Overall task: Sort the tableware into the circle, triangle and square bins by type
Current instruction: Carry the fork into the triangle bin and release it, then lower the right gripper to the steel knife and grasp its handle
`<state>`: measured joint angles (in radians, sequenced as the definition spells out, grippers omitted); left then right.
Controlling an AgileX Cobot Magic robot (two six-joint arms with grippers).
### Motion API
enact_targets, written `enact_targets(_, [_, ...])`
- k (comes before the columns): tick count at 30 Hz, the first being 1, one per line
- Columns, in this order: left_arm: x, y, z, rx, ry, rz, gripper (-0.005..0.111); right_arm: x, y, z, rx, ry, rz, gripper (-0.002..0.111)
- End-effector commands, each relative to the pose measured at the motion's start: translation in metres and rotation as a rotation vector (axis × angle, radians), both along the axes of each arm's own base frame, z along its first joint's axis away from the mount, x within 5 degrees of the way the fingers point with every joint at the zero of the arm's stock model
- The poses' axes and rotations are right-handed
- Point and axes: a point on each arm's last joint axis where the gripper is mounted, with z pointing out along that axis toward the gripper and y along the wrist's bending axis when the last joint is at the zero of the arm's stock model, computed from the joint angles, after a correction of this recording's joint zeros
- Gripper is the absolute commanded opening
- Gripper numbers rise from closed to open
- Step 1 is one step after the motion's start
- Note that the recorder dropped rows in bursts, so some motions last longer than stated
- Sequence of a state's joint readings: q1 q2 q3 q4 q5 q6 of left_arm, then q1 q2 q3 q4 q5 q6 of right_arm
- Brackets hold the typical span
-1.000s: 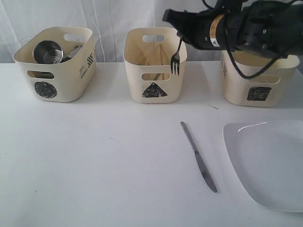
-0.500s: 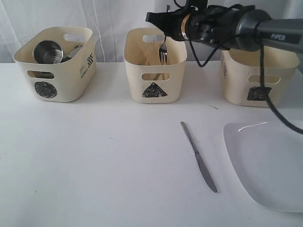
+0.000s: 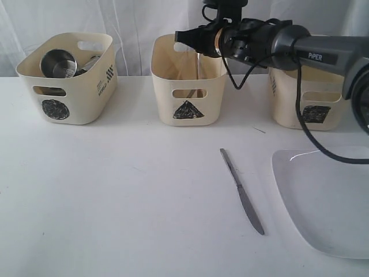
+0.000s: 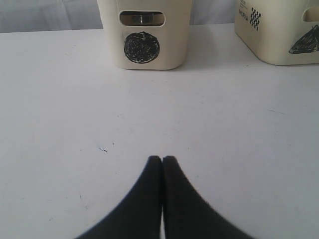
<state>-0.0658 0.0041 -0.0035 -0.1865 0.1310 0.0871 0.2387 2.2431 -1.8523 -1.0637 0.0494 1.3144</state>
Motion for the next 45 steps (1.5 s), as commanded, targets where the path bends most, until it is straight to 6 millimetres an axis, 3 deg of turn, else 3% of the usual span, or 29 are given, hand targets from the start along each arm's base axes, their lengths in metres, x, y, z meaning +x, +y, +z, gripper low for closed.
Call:
enact_targets(1, [0.0,0.0,-0.001,-0.005,-0.004,-0.004,0.0,-0.013,-0.006,0.04,-0.147,-0.036,-0.072,0.03])
enact_targets(5, [0.0,0.0,-0.001,-0.005,-0.004,-0.004,0.0,-0.037,-0.009,0.057,-0.271,0.027,-0.062,0.03])
enact_targets(8, [0.0,0.0,-0.001,-0.005,-0.004,-0.004,0.0,-0.063,-0.008,0.054,-0.384,0.206,-0.018,0.03])
enact_targets(12, [0.0,0.0,-0.001,-0.005,-0.004,-0.004,0.0,-0.112,0.005,0.03,-0.485,0.567,0.212,0.03])
enact_targets(15, [0.0,0.0,-0.001,-0.005,-0.004,-0.004,0.0,-0.141,0.02,0.012,-0.521,0.729,0.407,0.03])
enact_targets(17, [0.0,0.0,-0.001,-0.005,-0.004,-0.004,0.0,-0.151,0.026,0.0,-0.508,0.785,0.424,0.03])
enact_targets(20, [0.0,0.0,-0.001,-0.005,-0.004,-0.004,0.0,-0.157,0.031,-0.02,-0.484,0.813,0.416,0.03])
enact_targets(25, [0.0,0.0,-0.001,-0.005,-0.004,-0.004,0.0,-0.158,0.023,-0.045,-0.405,0.87,0.212,0.036])
enact_targets(30, [0.0,0.0,-0.001,-0.005,-0.004,-0.004,0.0,-0.158,0.015,-0.055,-0.527,0.862,0.211,0.047])
enact_targets(34, [0.0,0.0,-0.001,-0.005,-0.004,-0.004,0.0,-0.156,0.013,-0.063,-0.567,0.867,0.214,0.049])
enact_targets(45, [0.0,0.0,-0.001,-0.005,-0.004,-0.004,0.0,-0.147,0.013,-0.078,-0.405,0.875,0.095,0.051])
